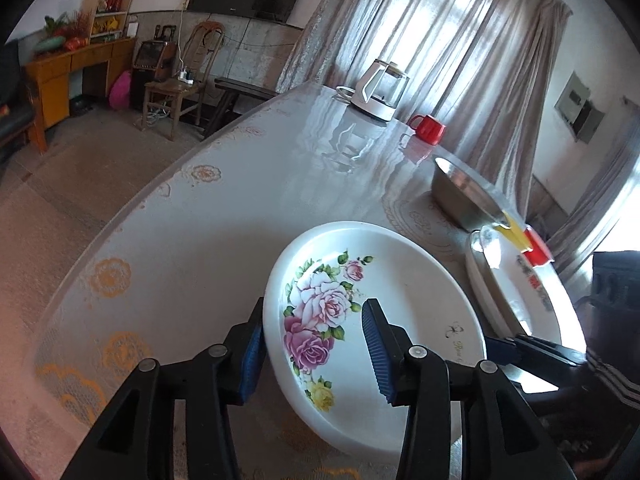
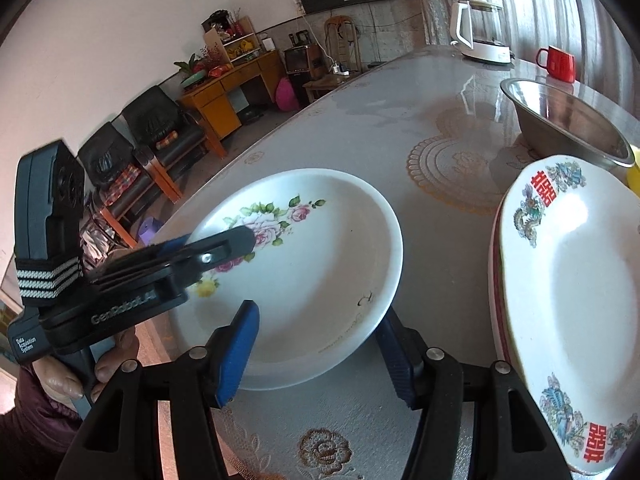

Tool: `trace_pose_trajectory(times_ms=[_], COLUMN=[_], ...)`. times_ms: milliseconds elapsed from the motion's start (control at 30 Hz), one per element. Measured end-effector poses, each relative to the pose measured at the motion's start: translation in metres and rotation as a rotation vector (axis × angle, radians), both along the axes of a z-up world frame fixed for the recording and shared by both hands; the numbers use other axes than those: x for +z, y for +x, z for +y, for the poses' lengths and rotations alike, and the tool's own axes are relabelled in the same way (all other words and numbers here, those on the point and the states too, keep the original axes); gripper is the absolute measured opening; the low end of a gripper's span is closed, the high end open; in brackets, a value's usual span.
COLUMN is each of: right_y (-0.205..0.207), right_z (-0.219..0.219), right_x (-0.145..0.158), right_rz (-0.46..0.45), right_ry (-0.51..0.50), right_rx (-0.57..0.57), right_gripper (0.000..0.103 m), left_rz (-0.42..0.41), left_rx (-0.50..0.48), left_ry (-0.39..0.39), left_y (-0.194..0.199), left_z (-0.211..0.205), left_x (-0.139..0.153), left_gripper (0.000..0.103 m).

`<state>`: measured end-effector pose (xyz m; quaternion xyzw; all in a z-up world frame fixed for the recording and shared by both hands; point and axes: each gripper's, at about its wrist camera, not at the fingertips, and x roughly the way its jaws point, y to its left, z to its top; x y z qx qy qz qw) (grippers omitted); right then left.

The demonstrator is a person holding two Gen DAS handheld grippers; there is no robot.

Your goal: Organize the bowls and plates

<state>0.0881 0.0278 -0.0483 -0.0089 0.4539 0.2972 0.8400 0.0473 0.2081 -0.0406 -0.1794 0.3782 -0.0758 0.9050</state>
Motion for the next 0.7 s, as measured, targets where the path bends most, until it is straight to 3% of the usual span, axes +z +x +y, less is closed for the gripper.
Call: trace_pose_trajectory(times_ms=[133, 233, 333, 400, 600, 700], right_y=[0.001, 0.001, -0.002, -0.002, 0.0, 0.002], right_z=[-0.003, -0.001, 0.002, 0.002, 0.002, 0.0], right_x=[0.0, -0.001, 0.0, 0.0, 0.001, 0.001], right_rz=[0.013, 0.01, -0.005, -0.01, -0.004, 0.016], right_ry=[0.021, 0.007, -0.011, -0.013, -0.006, 0.019], right_rx=[-0.002, 0.001, 0.004, 0.004, -0.008, -0.013], right_gripper=[0.061, 0.061, 0.061, 0.061, 0.061, 0.061], left_rz=[0.022, 0.008, 0.0, -0.003, 0.0, 0.002], left_rx=[0.021, 0.046, 0.03, 0.038, 0.051, 0.065], left_ry=[-0.072, 0.056, 0.102, 0.126, -0.003, -0.028], left_y=[0.004, 0.01, 0.011, 0.008, -0.001, -0.003], left_z=[0.008, -0.008, -0.02, -0.022, -0.006, -0.005], left_x=[0.0, 0.003, 0.003, 0.002, 0.001, 0.001], left_gripper=[0.047, 0.05, 0.06, 0.06, 0.06, 0.06])
